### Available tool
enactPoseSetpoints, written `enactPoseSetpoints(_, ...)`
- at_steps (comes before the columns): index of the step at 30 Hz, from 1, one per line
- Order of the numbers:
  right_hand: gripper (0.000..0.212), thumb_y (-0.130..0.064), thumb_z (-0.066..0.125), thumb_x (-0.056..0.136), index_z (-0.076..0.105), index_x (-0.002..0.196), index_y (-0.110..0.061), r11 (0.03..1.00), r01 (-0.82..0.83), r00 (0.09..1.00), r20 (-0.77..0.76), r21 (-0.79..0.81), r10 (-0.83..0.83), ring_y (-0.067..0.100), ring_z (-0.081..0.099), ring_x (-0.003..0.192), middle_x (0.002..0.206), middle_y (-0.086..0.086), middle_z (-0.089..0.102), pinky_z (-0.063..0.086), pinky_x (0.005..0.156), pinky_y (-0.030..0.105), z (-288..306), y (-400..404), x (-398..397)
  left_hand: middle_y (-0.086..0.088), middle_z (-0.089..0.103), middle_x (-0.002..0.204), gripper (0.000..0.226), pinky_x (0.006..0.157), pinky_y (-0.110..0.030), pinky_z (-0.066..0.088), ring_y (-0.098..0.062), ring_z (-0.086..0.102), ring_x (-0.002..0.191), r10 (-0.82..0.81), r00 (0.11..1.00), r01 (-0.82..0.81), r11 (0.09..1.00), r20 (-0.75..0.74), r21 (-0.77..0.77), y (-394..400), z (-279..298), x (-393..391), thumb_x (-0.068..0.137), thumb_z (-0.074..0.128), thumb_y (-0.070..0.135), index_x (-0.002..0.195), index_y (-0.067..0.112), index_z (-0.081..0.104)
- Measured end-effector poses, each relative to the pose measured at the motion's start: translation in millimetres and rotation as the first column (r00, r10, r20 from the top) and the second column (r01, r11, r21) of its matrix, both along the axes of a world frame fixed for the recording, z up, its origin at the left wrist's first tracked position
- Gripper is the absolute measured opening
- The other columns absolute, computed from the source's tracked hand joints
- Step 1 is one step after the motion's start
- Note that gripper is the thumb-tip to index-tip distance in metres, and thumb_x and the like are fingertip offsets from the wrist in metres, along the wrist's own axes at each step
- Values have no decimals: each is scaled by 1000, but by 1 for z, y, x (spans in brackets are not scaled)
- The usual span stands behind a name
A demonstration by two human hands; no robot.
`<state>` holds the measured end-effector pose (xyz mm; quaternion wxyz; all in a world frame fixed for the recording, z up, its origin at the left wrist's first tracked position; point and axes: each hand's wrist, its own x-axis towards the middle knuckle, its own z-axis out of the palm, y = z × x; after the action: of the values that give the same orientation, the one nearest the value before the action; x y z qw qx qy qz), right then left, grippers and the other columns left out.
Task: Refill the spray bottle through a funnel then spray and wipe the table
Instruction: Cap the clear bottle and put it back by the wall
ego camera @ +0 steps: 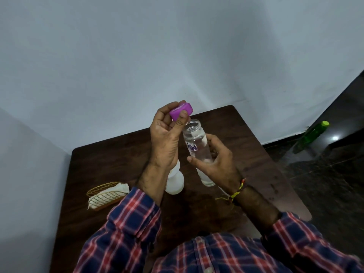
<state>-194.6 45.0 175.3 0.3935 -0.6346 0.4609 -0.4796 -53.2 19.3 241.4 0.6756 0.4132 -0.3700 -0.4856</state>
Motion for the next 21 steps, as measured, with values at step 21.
enactPoseSetpoints(21,75,-54,73,75,54,137,-17,970,132,980,-122,-207,-159,7,62,99,113,-2,63,58,79,32,23,5,7,0,72,99,35,75,-23,57,-17,71,95,55,997,-47,987,48,-155,13,7,2,71,77,4,103,5,63)
